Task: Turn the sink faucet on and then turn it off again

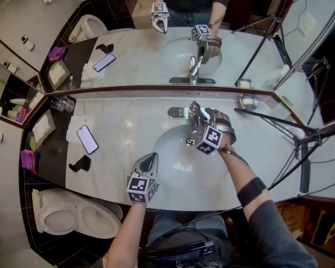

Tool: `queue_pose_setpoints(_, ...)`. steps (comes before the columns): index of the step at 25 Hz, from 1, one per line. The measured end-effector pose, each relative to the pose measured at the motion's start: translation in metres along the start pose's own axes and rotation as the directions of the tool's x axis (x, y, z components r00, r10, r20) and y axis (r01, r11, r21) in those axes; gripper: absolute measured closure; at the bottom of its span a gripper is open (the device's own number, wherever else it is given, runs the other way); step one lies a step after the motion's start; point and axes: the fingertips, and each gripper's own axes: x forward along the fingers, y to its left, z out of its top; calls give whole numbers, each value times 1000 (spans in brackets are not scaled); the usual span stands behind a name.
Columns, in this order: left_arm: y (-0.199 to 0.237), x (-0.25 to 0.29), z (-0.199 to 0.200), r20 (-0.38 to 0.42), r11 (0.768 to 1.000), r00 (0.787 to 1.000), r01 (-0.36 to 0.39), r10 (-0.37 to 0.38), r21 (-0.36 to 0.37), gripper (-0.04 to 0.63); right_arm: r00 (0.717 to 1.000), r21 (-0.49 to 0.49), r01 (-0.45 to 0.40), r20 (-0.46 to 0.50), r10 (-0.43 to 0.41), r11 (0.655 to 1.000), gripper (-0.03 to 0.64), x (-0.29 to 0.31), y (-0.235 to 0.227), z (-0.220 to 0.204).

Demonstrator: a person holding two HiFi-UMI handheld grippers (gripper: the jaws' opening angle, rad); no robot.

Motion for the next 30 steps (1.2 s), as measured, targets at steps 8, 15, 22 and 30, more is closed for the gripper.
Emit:
queue_pose_setpoints(8,4,-1,3,4,1000,1000,-10,10,0,607,999,4,16,32,-16,1000,396,4,-26,22)
queue_pose_setpoints(15,8,-1,4,10,1000,1000,-15,15,-5,607,999,20,-11,31,11,1000,396,9,-26,27)
queue_pose_setpoints(22,10,1,4,10,1000,1000,-18,18,-8,607,999,9,-27,38,26,1000,397,12,-26,29)
queue_pose_setpoints(30,3,0,7,12,1000,1000,-10,10,-2,609,1000,34,-21,12,20,999,399,9,-27,21)
